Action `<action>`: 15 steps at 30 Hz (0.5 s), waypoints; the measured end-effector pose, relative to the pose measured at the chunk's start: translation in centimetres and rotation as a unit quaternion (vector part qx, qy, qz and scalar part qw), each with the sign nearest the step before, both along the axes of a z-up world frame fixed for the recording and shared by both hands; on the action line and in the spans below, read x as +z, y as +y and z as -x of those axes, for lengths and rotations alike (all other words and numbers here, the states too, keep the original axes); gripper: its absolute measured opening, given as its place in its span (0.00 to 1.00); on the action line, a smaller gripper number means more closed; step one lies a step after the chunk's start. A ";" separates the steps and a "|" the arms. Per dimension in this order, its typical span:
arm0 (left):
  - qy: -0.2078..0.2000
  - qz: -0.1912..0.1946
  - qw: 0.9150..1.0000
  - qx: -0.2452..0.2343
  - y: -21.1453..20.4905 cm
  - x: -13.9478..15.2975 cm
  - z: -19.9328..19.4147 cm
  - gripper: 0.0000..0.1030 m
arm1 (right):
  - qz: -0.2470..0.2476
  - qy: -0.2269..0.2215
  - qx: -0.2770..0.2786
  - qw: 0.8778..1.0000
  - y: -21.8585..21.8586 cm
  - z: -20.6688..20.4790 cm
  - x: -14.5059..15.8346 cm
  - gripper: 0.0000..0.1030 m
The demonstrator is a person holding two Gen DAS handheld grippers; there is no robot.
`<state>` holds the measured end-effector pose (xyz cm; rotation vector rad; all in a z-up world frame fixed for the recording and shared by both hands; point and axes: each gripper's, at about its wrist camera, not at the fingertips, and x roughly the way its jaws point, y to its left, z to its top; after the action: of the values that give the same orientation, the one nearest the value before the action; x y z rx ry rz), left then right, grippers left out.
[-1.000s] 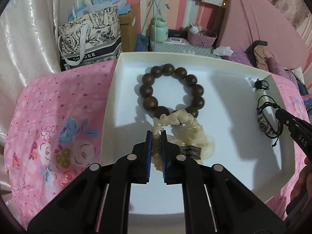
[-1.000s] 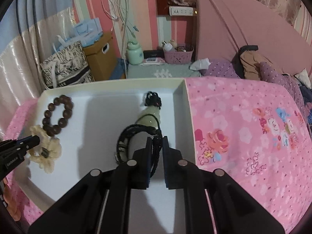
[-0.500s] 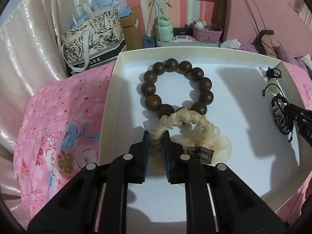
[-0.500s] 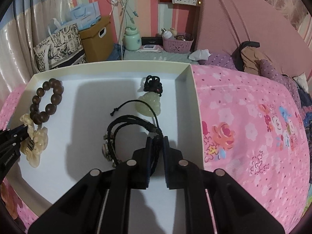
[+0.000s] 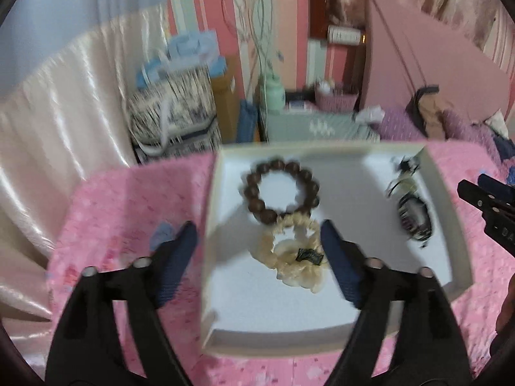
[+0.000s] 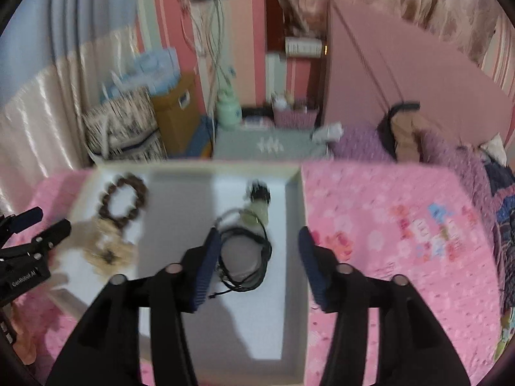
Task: Organize jewelry
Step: 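Carry the cream scrunchie and black cord bracelet into the tray and open both tools, then lift both open tools away from the tray toward the bedspread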
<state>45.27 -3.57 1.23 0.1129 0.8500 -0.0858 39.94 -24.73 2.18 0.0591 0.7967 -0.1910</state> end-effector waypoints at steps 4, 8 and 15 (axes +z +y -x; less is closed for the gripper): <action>-0.041 0.015 0.999 0.008 1.0 4.6 3.9 0.93 | 0.004 -0.042 0.001 0.999 0.5 4.1 4.5 0.73; -0.071 0.027 0.997 0.009 1.9 7.9 8.2 0.97 | 0.009 -0.068 0.000 0.998 0.9 8.0 7.2 0.79; -0.079 0.033 0.996 0.017 3.2 8.8 14.6 0.97 | 0.010 -0.076 0.000 0.997 1.5 13.9 7.6 0.85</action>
<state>30.67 -0.37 10.08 0.0421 0.6910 -0.0722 26.05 -23.23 9.75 0.0531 0.6432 -0.1918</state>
